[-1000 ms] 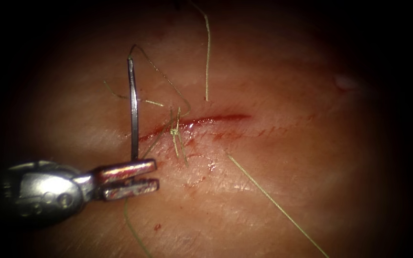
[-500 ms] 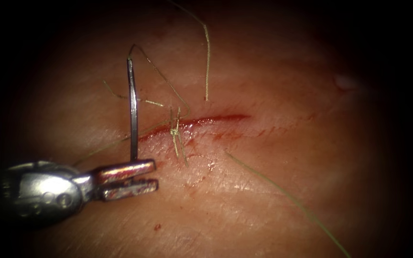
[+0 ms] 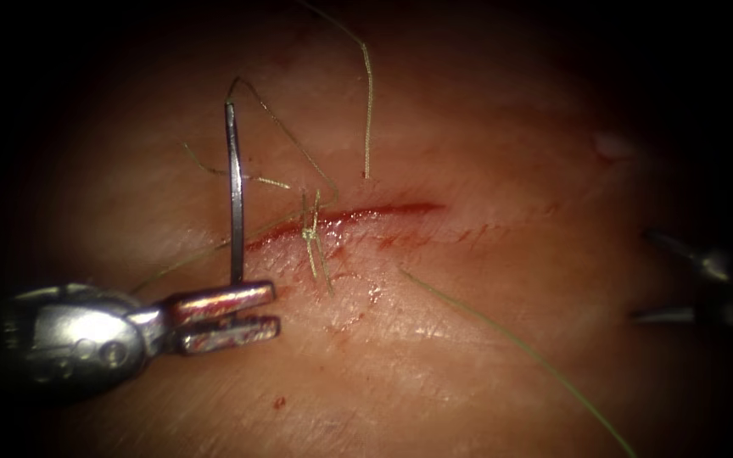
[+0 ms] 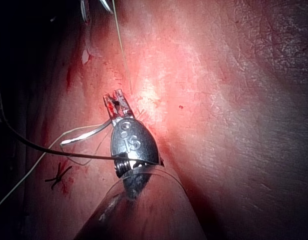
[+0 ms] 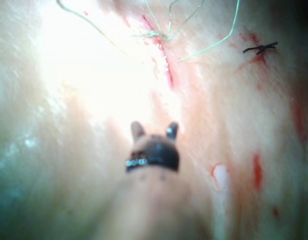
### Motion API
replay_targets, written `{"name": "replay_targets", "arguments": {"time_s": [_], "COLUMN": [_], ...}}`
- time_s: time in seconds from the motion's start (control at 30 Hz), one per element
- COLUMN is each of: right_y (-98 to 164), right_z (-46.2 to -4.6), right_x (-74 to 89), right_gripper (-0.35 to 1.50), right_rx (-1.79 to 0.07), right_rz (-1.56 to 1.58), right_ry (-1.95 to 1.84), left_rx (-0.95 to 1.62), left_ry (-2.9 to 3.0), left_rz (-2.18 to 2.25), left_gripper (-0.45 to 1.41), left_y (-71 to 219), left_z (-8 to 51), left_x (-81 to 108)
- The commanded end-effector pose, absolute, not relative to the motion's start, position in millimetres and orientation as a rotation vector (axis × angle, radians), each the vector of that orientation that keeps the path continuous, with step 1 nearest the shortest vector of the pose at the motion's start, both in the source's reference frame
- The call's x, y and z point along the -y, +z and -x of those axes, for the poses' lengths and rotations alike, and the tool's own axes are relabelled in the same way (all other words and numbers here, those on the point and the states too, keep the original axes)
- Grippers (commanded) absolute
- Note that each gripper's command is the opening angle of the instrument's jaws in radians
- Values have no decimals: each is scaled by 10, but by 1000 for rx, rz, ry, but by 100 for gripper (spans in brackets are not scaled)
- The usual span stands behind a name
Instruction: Wound Closure
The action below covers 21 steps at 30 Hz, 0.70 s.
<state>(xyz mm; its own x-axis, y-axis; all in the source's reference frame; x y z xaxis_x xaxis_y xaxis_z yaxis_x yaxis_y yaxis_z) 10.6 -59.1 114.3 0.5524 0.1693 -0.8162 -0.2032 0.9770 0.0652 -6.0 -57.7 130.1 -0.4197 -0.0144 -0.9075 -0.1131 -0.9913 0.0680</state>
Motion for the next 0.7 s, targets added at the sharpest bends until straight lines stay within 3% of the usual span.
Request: {"name": "replay_targets", "arguments": {"time_s": [0.03, 0.2, 0.7], "right_y": [1160, 1181, 1196], "right_z": [-135, -175, -244], "right_x": [595, 607, 612], "right_gripper": [138, 133, 125], "right_rx": [-982, -1002, -1055], "right_rz": [35, 27, 13], "right_ry": [209, 192, 158], "left_rx": [-181, -172, -176], "left_ry": [2597, 2608, 2609], "left_rz": [1656, 1645, 1644], "left_gripper": [-45, -45, -45], "left_y": [1308, 1309, 1311], "left_z": [64, 64, 66], "left_x": [574, 574, 575]}}
